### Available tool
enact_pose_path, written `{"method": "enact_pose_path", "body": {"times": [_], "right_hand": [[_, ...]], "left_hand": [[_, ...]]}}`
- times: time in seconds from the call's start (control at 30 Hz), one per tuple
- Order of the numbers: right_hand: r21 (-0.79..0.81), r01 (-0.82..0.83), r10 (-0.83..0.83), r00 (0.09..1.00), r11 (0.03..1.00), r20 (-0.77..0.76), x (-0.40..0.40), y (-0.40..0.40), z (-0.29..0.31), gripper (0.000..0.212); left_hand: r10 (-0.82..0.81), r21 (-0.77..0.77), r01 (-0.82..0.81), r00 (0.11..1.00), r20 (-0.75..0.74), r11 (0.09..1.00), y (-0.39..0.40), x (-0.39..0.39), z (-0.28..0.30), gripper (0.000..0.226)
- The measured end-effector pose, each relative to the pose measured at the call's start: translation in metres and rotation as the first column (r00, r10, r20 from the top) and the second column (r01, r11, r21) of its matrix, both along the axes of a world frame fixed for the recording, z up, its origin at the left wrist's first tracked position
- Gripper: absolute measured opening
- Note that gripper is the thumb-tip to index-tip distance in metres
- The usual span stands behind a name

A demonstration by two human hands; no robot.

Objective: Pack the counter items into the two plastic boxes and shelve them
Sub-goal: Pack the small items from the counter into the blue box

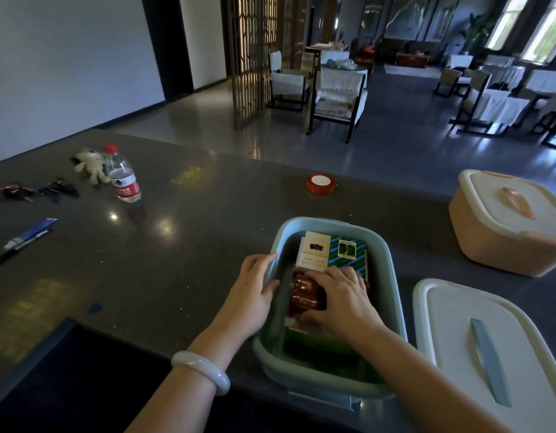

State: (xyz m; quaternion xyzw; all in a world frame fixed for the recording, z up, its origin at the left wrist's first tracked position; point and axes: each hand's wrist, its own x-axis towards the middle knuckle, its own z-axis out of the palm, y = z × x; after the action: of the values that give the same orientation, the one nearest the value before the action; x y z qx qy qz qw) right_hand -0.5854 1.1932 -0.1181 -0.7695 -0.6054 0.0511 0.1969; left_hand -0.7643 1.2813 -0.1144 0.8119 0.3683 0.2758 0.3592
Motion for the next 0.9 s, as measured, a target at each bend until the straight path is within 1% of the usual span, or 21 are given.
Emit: {"method": "enact_pose_path", "body": {"times": [0.1,0.3,0.9], "right_hand": [[0.035,0.030,-0.030,1.000,0.999,-0.001,0.0024,-0.0009,-0.0014,0.076],[0.003,0.024,-0.024,0.999,1.000,-0.046,0.0043,-0.0005,-0.0003,0.074],[0.001,0.038,-0.038,0.999,0.999,0.010,0.0044,-0.0021,-0.0013,0.075]], "left_hand": [[0.009,-0.002,-0.009,1.000,0.016,1.000,-0.0007,-0.0008,-0.0011,0.050],[0.000,-0.012,0.000,1.000,0.019,1.000,0.0014,-0.0021,-0.0051,0.050],[-0.008,-0.023,0.009,1.000,0.018,1.000,0.0016,-0.0034,-0.0060,0.051]]}}
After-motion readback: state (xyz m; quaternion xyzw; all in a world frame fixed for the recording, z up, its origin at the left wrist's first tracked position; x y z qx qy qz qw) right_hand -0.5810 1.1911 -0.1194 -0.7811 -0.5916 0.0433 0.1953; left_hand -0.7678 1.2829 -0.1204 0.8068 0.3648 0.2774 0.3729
